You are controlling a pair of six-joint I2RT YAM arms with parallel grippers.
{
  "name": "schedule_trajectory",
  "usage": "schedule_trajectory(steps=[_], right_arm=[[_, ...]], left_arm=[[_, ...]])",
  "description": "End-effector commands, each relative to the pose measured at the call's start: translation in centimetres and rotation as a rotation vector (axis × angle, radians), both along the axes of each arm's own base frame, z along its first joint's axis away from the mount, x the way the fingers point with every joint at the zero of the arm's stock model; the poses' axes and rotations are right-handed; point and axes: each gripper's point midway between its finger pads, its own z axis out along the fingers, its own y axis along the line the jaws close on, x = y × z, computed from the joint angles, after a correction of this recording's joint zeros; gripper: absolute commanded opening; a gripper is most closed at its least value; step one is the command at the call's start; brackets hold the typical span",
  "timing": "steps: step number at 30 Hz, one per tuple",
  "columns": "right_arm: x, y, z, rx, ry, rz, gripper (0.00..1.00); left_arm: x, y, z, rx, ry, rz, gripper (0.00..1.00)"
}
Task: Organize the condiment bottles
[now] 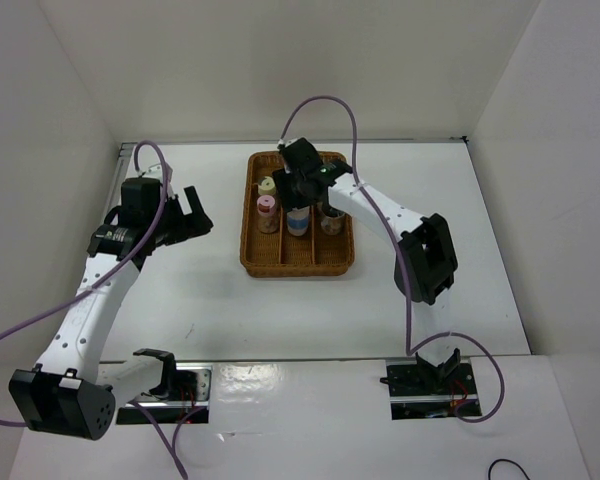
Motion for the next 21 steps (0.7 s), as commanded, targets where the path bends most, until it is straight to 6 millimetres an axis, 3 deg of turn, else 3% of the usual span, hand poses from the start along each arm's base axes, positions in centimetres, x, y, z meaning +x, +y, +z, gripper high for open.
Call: schedule_trajectory(steps=[1,4,7,12,15,19,21], right_arm=[[2.1,1.4,2.5,0.065,-0.107,0.005,0.41],[2.2,1.5,1.5,0.054,-0.092,0.005,0.42],[2.2,1.5,0.7,0.046,-0.082,0.005,0.49],[1.9,0.9,-0.7,0.032,-0.05,0.005,0.75],[1.7,0.8,-0.9,0.032,-0.039,-0.002,0.86],[1.6,0.3,0.3,0.03,-0.06,-0.014,0.95],[1.5,-0.2,2.4,0.032,-0.087,-0.029,0.98]], left_arm=[[0.9,-0.6,2.3,-0.021,-0.073,-0.037,1.0],[1.0,-1.0,2.1,-0.041,-0.061,-0.048,1.0],[0.9,-1.2,2.1,-0.047,-0.061,-0.055,1.0],[0.9,-1.2,2.1,-0.047,-0.061,-0.055,1.0],[0.9,-1.4,2.1,-0.054,-0.06,-0.065,1.0],[0.9,-1.7,2.9,-0.054,-0.08,-0.094,1.0],[0.9,-1.9,2.9,-0.061,-0.08,-0.102,1.0]])
